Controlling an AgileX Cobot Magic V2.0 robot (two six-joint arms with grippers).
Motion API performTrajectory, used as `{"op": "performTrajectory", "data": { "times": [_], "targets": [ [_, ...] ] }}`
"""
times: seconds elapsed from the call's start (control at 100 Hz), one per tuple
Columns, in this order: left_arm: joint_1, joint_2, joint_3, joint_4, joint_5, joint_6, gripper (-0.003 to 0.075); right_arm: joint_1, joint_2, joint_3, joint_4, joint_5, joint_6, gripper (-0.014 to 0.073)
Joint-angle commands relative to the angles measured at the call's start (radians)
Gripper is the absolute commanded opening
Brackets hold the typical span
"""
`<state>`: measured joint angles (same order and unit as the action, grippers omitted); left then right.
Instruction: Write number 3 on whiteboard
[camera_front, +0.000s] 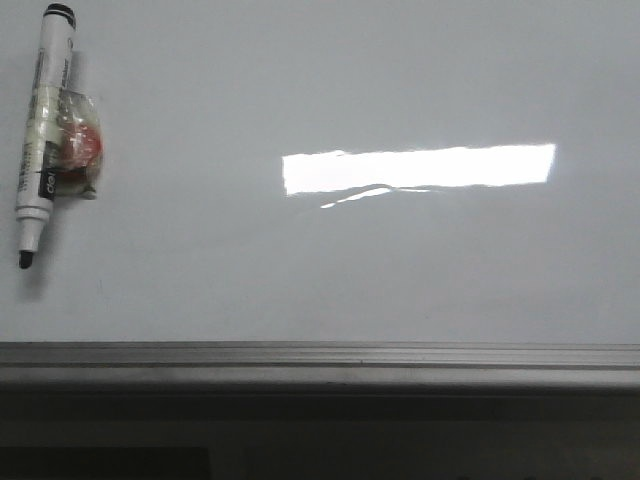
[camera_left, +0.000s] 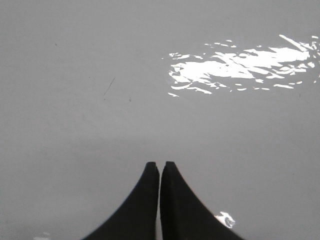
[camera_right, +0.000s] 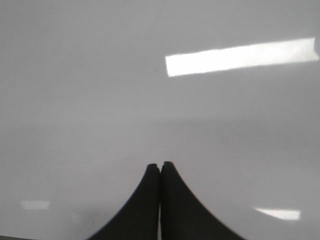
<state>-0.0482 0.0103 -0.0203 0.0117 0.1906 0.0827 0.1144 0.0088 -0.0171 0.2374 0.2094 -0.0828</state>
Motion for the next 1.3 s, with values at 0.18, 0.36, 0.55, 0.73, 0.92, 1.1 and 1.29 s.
{"op": "performTrajectory", "data": {
  "times": [0.18, 0.36, 0.55, 0.73, 0.92, 1.1, 1.29],
  "targets": [
    [0.002, 0.159, -0.232, -0.019, 0.035, -0.01, -0.002, -0.008, 0.2, -0.185, 0.044, 0.068, -0.005, -0.006],
    [0.002, 0.174, -0.288, -0.019, 0.028, -0.01, -0.0016, -0.008, 0.255, -0.206, 0.044, 0.052, -0.005, -0.0067],
    [0.0, 0.174, -0.288, -0.078, -0.029, -0.01, 0.0278, -0.008, 0.255, -0.206, 0.044, 0.056, -0.005, -0.0067],
    [0.0, 0.174, -0.281, -0.12, -0.105, -0.015, 0.0379, -0.008, 0.255, -0.206, 0.044, 0.056, -0.005, -0.0067],
    [-0.044, 0.174, -0.281, -0.122, -0.055, 0.042, 0.0379, -0.008, 0.255, -0.206, 0.046, 0.06, -0.005, -0.0067],
    [-0.116, 0.175, -0.281, -0.131, -0.191, 0.078, 0.0374, -0.008, 0.255, -0.206, 0.046, 0.06, -0.005, -0.0067],
    [-0.148, 0.223, -0.281, -0.198, -0.185, 0.071, 0.0341, -0.008, 0.255, -0.206, 0.046, 0.06, -0.005, -0.0067]
  ]
}}
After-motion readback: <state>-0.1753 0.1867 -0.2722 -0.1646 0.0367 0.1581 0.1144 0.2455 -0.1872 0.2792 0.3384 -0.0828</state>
